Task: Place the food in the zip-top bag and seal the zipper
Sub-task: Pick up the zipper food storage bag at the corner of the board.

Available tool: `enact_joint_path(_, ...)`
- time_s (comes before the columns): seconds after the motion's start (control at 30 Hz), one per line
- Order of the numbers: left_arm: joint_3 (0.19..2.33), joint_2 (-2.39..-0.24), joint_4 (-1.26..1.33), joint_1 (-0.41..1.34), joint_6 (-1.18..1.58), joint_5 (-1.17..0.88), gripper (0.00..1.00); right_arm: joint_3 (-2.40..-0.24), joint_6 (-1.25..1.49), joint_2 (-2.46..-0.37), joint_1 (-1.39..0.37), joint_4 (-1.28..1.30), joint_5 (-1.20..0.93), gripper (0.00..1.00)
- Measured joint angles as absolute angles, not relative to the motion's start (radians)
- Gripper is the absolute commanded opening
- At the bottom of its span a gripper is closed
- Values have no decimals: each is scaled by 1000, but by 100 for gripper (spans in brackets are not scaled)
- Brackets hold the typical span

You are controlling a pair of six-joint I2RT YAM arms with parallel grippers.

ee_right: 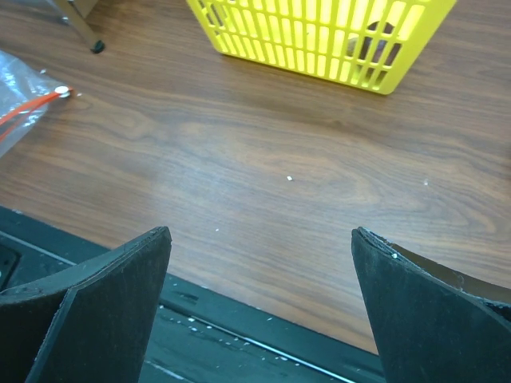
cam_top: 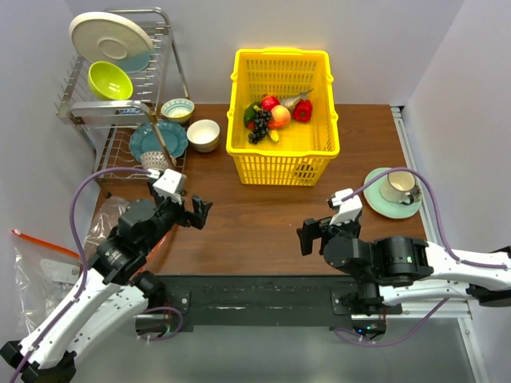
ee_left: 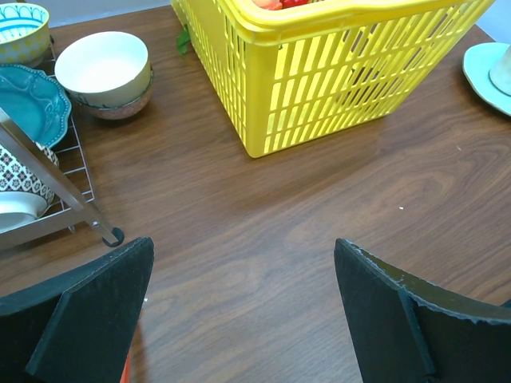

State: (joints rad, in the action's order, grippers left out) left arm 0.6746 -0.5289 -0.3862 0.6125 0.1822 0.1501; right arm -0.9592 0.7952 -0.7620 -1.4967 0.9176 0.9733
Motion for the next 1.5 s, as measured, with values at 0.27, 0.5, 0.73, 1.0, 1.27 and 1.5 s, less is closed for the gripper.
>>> enact_joint_path(0.27,710,-606,-476,613,282,241,97,-972,813,-753,-1497,973,1002,98)
enact_joint_path(0.5,873,-900,-718,612,541,426,96,-972,823,-651,-1497,986,1003,99)
enact_joint_path(0.73,889,-1050,-926,608,825,522,89,-936,810,-586,-1496,955,982,98)
enact_joint_path(1.0,799,-1020,-976,571,1030,568,86,-942,781,-649,-1497,924,950,98)
enact_joint_path(1.27,643,-1038,-911,485,1107,552,88,-961,784,-682,-1497,921,950,99)
enact_joint_path(1.5,607,-1081,-796,372,1069,540,92,-961,791,-691,-1497,921,950,99)
